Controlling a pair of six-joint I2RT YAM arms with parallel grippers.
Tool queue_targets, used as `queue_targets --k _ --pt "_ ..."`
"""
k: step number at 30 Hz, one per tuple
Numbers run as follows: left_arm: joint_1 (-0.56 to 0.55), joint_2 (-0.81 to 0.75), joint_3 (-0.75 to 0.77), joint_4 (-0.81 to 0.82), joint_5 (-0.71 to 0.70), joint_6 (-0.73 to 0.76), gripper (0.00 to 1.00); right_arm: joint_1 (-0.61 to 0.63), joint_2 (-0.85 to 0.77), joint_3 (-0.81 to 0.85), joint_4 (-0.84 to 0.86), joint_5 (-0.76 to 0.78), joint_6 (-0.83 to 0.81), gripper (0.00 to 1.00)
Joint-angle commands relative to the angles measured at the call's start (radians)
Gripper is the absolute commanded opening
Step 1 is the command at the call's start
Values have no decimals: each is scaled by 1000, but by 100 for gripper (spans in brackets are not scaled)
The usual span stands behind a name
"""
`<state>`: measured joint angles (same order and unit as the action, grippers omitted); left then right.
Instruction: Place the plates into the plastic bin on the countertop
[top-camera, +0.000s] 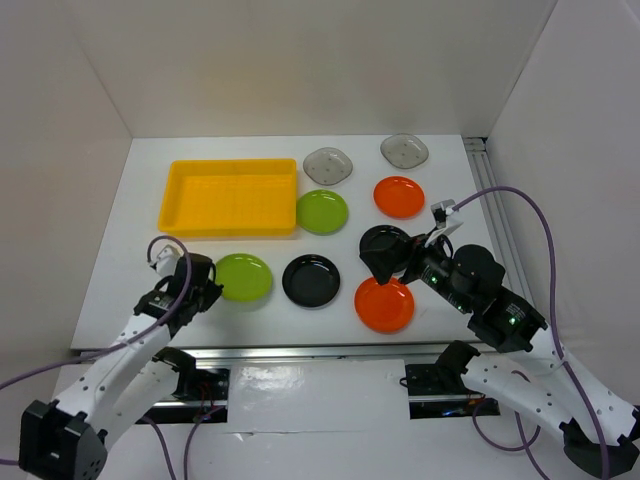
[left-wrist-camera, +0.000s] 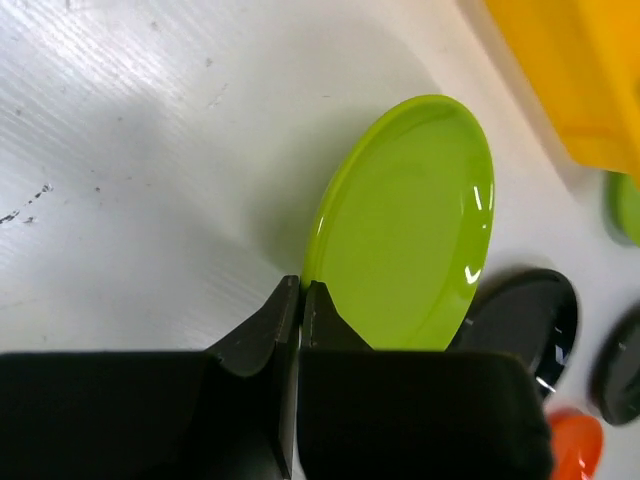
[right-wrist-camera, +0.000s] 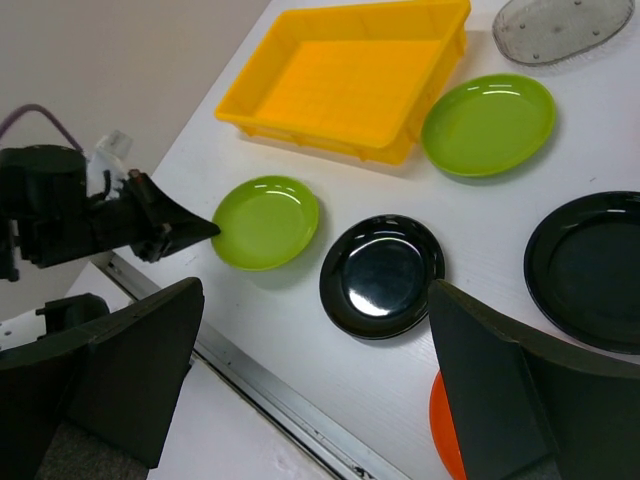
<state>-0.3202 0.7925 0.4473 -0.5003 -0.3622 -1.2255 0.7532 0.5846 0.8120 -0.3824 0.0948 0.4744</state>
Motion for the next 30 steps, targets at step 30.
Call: queue_targets --k 30 --pt "274 890 900 239 144 342 0 -3 77 -11 88 77 -39 100"
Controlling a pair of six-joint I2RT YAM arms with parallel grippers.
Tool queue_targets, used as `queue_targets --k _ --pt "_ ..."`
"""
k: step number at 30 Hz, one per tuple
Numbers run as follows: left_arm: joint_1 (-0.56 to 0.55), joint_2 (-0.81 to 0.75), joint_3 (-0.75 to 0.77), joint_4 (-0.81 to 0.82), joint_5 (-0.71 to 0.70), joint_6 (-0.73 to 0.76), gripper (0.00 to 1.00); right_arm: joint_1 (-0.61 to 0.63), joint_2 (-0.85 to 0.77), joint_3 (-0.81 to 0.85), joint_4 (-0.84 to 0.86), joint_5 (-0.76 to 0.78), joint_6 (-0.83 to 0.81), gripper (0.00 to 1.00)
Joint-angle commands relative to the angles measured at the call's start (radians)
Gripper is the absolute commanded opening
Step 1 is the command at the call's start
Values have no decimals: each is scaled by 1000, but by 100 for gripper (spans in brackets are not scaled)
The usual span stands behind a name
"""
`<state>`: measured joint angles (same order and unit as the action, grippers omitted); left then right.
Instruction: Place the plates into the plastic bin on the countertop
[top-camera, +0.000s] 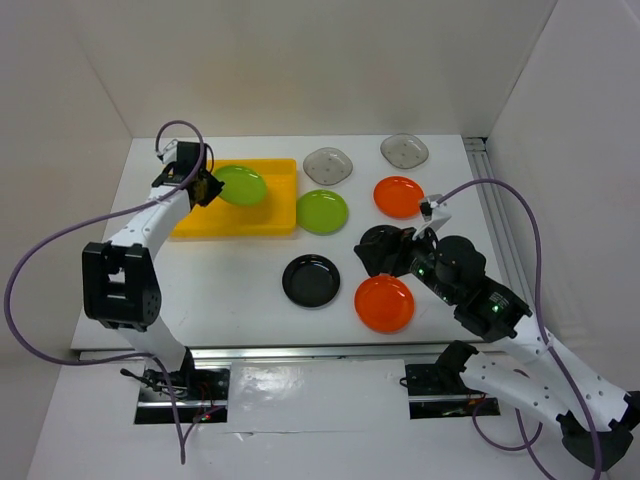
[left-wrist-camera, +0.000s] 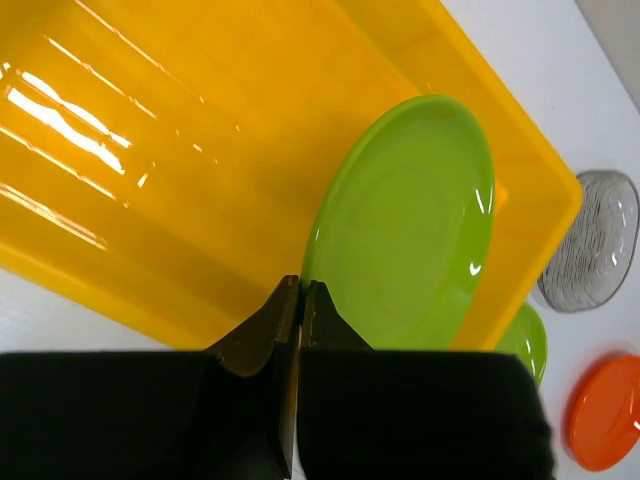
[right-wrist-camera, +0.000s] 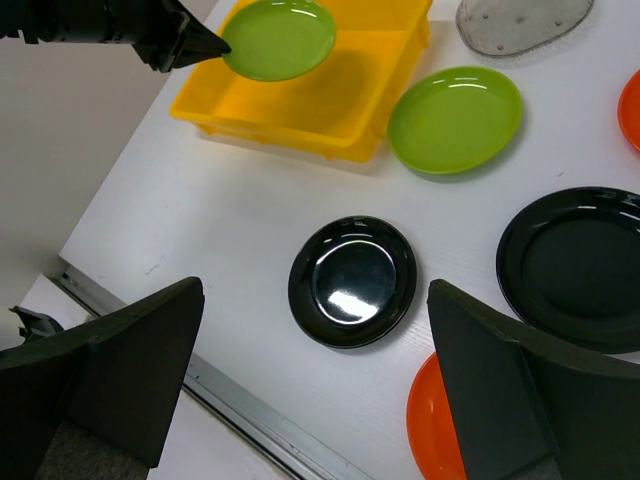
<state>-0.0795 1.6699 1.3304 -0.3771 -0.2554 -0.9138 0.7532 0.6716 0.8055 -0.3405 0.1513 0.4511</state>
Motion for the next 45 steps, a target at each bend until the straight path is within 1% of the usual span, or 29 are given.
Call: queue_targets --k 1,4,7,12,14,15,16,17,19,20,21,22,25,27,29,30,32,33,34,35,36,37,38,39,40,41,42,44,45 --pt "53 43 16 125 59 30 0 -3 -10 -5 46 21 -15 100" --pt "64 91 16 147 83 41 0 -3 -10 -5 46 11 -15 100" --pt "64 165 47 147 93 52 0 -3 -10 -14 46 11 -15 100" --pt "83 214 56 135 93 52 0 -3 -10 -14 35 11 -6 100" --pt "83 223 65 135 93 64 4 -3 -10 -5 26 22 -6 100" --pt "93 223 66 135 102 64 21 -3 -10 -5 26 22 -6 100" --pt "93 223 66 135 102 64 34 -3 -10 -5 26 22 -6 100" --pt "93 223 66 123 102 64 46 -3 -10 -5 26 22 -6 100" --pt "93 194 66 122 93 53 64 -3 -1 -5 26 22 -6 100" --pt "93 179 46 122 93 53 79 -3 -1 -5 26 22 -6 100" --pt "93 134 36 132 82 53 90 -3 9 -5 26 22 -6 100" --pt "93 111 36 141 82 68 98 -3 9 -5 26 22 -6 100" --pt "93 36 38 141 68 116 100 -3 20 -5 26 10 3 100" --pt "69 -71 27 173 68 141 100 -3 20 -5 26 1 3 100" --pt "43 -154 4 199 112 153 100 -3 20 -5 26 1 3 100" --pt "34 -238 -38 213 143 153 100 -3 11 -5 37 10 3 100" --pt "11 -327 -104 213 198 124 100 -3 11 -5 37 19 -17 100" --pt "1 -419 -217 224 287 113 100 -3 11 -5 8 33 -26 100" --pt "1 -462 -279 246 324 101 100 -3 11 6 -11 42 -43 100" --pt "-46 -504 -343 280 352 90 100 -3 11 15 -29 54 -43 100" --pt "-77 -539 -469 300 369 81 100 -3 11 33 -66 80 -52 100" --pt "-112 -574 -531 317 369 81 100 -3 11 43 -80 80 -52 100" --pt "-181 -637 -595 332 357 63 100 -3 -1 52 -90 80 -61 100" --pt "-206 -663 -661 392 357 62 100 -3 -10 61 -103 70 -61 100" --pt "-226 -685 -785 430 385 62 100 -3 -10 86 -132 61 -74 100" --pt "-261 -699 -837 467 386 47 100 -3 -10 99 -150 60 -74 100" --pt "-273 -699 -914 499 401 47 100 -3 -10 115 -170 60 -74 100" --pt "-295 -670 -953 553 412 47 100 -3 -10 135 -199 60 -74 100" --pt "-305 -612 -964 569 424 47 100 -3 -10 135 -210 51 -74 100"
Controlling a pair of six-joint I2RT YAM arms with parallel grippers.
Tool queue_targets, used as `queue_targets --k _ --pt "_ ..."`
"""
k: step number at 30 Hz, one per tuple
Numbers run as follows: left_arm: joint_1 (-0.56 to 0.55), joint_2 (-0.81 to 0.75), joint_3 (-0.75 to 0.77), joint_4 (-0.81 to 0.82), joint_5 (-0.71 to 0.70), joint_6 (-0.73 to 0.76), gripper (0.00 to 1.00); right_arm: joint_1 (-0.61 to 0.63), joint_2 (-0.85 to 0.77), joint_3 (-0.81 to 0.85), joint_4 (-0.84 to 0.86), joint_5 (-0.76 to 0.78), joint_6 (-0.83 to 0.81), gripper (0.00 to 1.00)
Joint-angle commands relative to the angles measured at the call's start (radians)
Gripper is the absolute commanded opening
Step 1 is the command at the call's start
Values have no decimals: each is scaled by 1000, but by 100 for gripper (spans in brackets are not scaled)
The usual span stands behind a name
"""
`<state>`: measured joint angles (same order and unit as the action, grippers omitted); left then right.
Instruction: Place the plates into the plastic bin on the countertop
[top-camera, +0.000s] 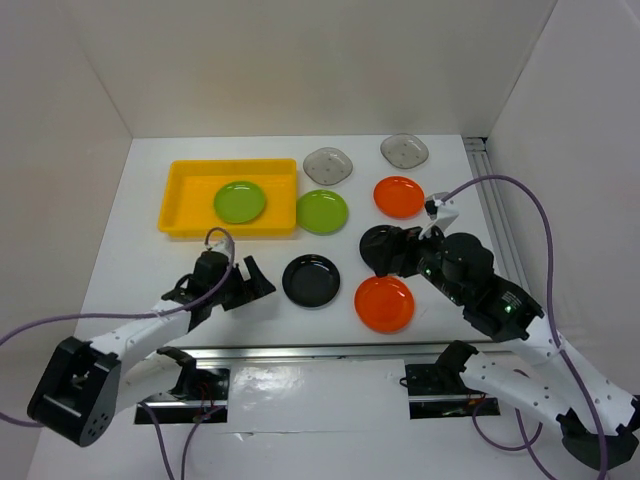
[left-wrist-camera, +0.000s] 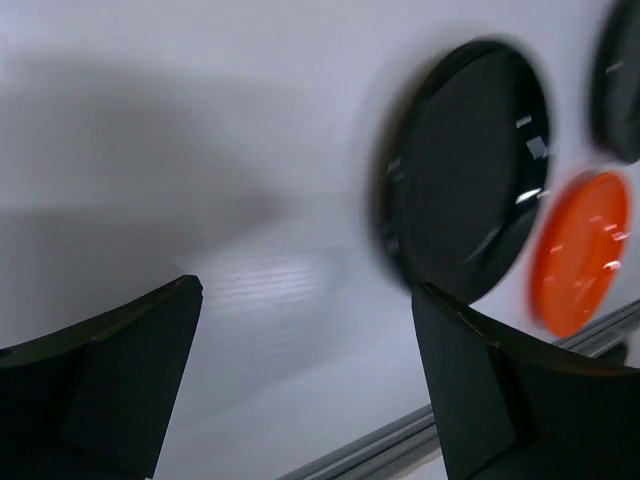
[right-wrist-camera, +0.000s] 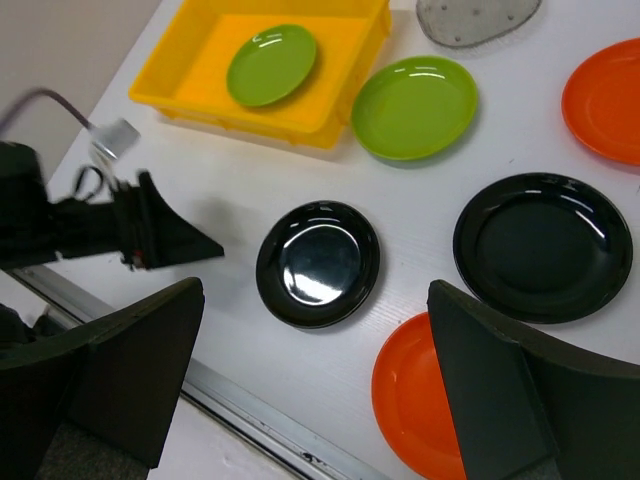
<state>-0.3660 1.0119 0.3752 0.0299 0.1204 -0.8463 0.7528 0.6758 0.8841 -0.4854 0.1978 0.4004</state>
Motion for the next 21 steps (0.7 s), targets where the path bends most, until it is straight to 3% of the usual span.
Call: queue_targets --k 1,8,14,17,20,21 --pt "-19 80 -24 180 68 -20 99 -3 -30 56 -65 -6 -23 100" --pt "-80 396 -39 404 88 -40 96 -3 -65 26 -56 -6 6 100" --pt "-100 554 -38 524 78 -92 78 -3 -85 35 -74 3 15 100" --pt "-100 606 -38 536 67 -114 62 -3 -94 35 -84 3 15 100" --pt "-100 626 -38 545 56 -114 20 -3 -94 35 -84 3 15 100" --pt "-100 626 -29 536 56 -114 0 -3 -94 35 -84 12 15 100"
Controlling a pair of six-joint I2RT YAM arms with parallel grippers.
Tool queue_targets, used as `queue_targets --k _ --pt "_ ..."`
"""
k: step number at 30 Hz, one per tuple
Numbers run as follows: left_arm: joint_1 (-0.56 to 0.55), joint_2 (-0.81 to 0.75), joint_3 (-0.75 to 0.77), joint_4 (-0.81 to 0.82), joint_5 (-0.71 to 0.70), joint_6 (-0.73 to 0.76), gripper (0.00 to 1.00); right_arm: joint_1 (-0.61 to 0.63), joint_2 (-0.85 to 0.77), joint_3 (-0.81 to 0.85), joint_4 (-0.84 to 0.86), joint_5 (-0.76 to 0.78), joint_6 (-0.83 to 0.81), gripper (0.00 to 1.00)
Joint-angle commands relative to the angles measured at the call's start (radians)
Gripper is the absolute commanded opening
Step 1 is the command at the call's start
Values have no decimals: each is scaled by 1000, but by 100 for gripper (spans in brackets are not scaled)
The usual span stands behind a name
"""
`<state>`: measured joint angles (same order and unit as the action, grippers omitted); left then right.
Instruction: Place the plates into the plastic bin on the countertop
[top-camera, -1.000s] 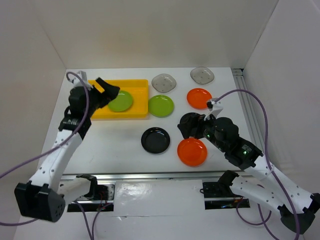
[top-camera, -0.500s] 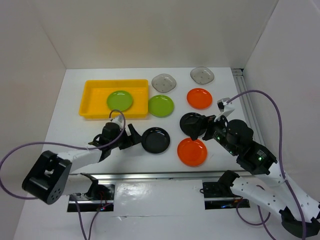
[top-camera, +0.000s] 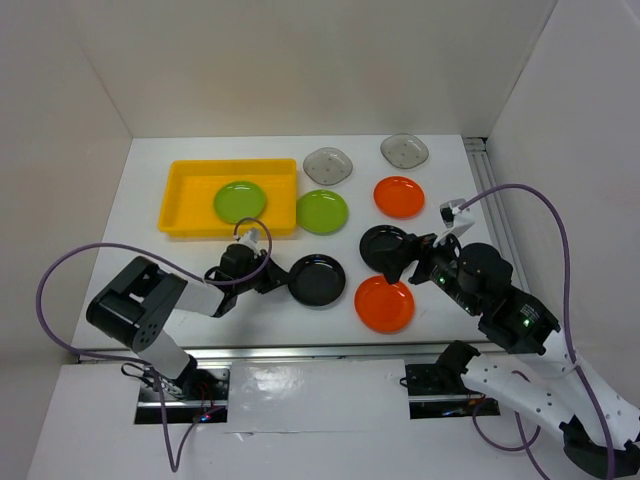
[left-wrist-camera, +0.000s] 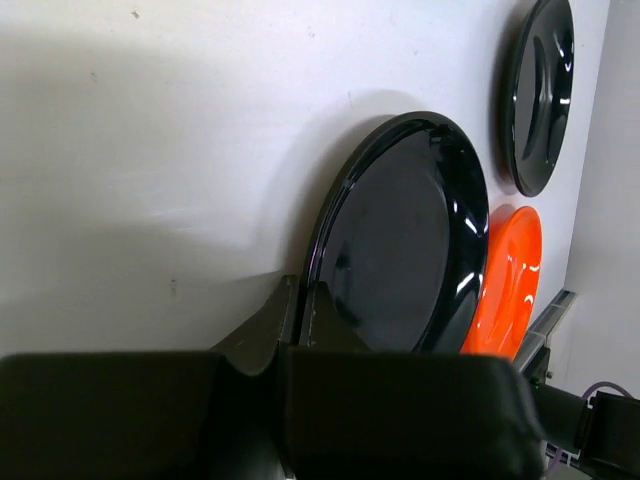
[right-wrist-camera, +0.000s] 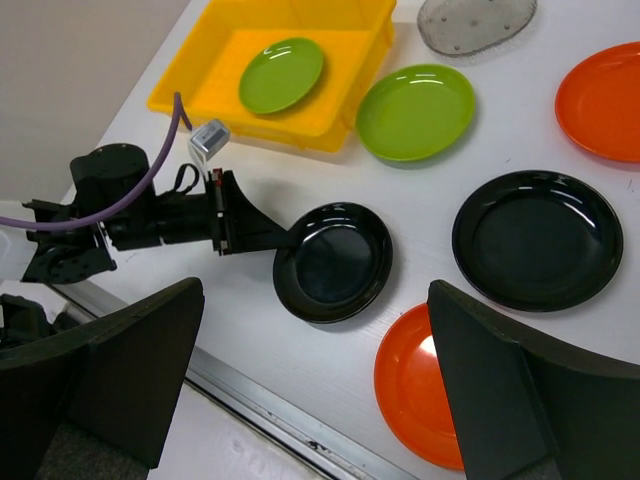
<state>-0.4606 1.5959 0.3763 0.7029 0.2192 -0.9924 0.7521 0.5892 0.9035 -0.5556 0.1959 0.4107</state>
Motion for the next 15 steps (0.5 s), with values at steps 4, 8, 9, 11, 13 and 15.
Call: queue_targets --k 4,8,9,11,13,15 --pt "-26 -8 4 -253 -81 32 0 -2 -17 6 -4 14 5 100" --pt "-47 -238 45 -455 -178 55 0 -2 -17 6 -4 14 5 100" --pt "-47 -296 58 -488 -178 67 0 -2 -17 6 -4 23 5 100" --pt "-47 -450 137 -577 -214 98 0 -2 -17 6 -4 23 5 100" --pt "-38 -508 276 -739 -294 118 0 -2 -17 6 5 23 5 100" --pt "-3 -522 378 -839 -360 142 0 -2 -17 6 17 14 5 100"
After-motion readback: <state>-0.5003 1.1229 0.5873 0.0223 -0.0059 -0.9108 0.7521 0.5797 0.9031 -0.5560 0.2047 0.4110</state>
